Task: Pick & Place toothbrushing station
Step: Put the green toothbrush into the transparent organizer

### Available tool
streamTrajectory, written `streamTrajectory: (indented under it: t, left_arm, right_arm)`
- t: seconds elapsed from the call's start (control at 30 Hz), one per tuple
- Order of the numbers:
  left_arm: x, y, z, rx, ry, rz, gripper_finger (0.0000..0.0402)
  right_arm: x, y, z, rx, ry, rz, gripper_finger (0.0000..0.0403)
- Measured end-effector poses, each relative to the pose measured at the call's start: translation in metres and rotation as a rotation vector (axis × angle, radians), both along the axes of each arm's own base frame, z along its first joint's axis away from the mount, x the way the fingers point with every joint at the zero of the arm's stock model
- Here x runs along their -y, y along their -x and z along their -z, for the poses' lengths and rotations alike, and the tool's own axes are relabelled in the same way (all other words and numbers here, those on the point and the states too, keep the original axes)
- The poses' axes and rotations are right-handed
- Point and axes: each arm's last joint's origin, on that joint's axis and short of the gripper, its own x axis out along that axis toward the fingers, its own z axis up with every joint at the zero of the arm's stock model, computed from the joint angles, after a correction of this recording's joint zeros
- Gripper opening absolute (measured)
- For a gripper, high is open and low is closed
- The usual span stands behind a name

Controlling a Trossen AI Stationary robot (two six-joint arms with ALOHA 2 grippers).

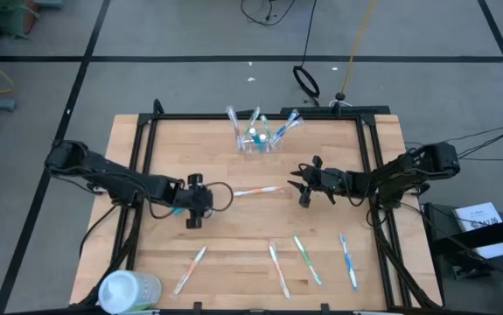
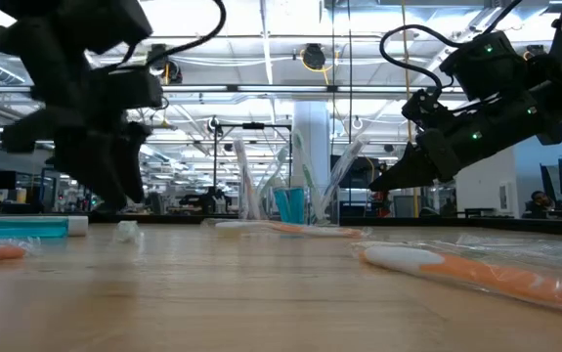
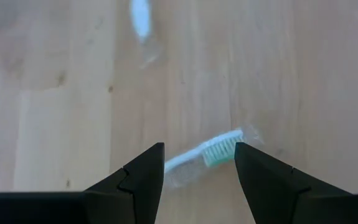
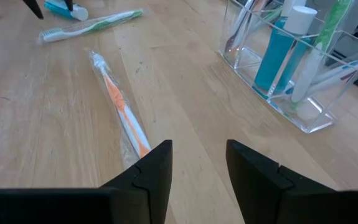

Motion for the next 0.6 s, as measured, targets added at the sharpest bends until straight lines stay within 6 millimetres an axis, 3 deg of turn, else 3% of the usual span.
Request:
streamTrajectory:
  t: [0.27, 0.4, 0.6]
  left_arm:
    - [0.002, -0.006, 0.024, -0.14, -0.159, 0.236, 0.0202]
    - [0.002, -0.009, 0.027, -0.126, -0.143, 0.205, 0.0202]
    - [0.004, -0.021, 0.024, 0.03, -0.042, 0.077, 0.0202]
  right_arm:
    - [0.0, 0.0, 0.0, -0.001, 0.004, 0.0, 0.0141]
    - [0.0, 0.0, 0.0, -0.001, 0.004, 0.0, 0.0141]
    - [0.0, 0.0, 0.0, -0.001, 0.004, 0.001, 0.0141]
